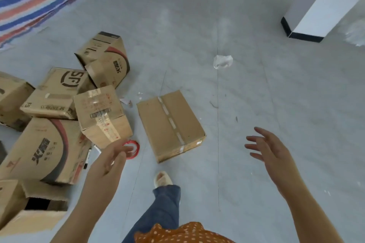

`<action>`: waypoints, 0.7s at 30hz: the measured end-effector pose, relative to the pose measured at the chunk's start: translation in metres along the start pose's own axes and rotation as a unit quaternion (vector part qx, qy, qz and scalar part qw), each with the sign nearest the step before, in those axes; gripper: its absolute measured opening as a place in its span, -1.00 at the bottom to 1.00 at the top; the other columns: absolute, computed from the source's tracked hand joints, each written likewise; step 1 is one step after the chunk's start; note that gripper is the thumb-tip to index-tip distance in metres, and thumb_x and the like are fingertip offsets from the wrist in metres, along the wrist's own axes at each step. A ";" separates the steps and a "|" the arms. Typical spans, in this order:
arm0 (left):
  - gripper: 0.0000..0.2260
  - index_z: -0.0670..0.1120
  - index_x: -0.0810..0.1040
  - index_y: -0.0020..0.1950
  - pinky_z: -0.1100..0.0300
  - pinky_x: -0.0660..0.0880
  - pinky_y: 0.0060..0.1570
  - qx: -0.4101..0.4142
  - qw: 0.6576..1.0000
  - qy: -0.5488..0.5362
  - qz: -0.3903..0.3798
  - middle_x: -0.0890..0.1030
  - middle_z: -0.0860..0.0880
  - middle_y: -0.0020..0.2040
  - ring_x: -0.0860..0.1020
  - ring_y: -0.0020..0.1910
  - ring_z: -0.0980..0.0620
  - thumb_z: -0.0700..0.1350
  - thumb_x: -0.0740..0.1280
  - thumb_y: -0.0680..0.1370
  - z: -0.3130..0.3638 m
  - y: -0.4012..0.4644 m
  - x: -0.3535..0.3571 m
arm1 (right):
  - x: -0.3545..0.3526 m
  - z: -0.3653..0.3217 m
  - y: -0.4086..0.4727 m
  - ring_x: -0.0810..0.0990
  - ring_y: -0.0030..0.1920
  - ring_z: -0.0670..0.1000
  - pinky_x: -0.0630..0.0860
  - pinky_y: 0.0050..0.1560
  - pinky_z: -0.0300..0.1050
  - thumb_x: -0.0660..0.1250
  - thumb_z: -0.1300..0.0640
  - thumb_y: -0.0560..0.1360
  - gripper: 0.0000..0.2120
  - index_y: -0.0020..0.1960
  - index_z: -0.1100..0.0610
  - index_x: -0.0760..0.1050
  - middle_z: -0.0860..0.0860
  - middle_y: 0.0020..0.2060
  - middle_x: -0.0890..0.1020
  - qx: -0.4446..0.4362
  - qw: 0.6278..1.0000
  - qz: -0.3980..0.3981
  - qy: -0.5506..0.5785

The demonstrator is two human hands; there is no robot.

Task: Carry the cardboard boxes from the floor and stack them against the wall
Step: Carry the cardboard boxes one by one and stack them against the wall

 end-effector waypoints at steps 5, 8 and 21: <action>-0.69 0.19 0.50 0.08 0.07 0.48 0.08 -0.044 0.999 0.004 0.014 0.65 0.14 -0.06 0.58 0.08 0.05 -0.25 0.18 0.61 -0.001 0.123 0.023 | 0.018 -0.011 0.119 0.67 -0.05 -0.13 0.61 -0.10 -0.28 0.17 0.14 0.61 -0.73 0.28 -0.04 0.44 -0.10 0.00 0.66 0.015 1.000 0.005 0.011; -0.67 0.16 0.52 0.09 0.13 0.48 0.04 -0.021 0.999 0.001 0.028 0.65 0.08 -0.05 0.60 0.06 0.04 -0.28 0.18 0.60 0.031 0.192 0.030 | 0.032 -0.039 0.190 0.67 -0.05 -0.09 0.61 -0.03 -0.19 0.16 0.15 0.62 -0.73 0.29 0.00 0.42 -0.07 0.01 0.65 0.009 1.000 -0.013 -0.005; -0.72 0.08 0.52 0.14 -0.04 0.47 0.16 -0.219 0.941 -0.018 0.258 0.65 0.07 -0.02 0.59 0.04 0.00 -0.28 0.20 0.60 -0.016 0.312 0.103 | 0.190 -0.065 0.503 0.66 -0.05 -0.11 0.53 -0.05 -0.21 0.14 0.13 0.63 -0.76 0.25 -0.06 0.42 -0.10 -0.01 0.64 -0.030 0.928 -0.342 -0.143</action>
Point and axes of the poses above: each hand's wrist, its own y-axis towards the middle knuckle, its own x-axis out of the palm, z = x × y, the point moved 6 cm from there along y, towards the middle knuckle
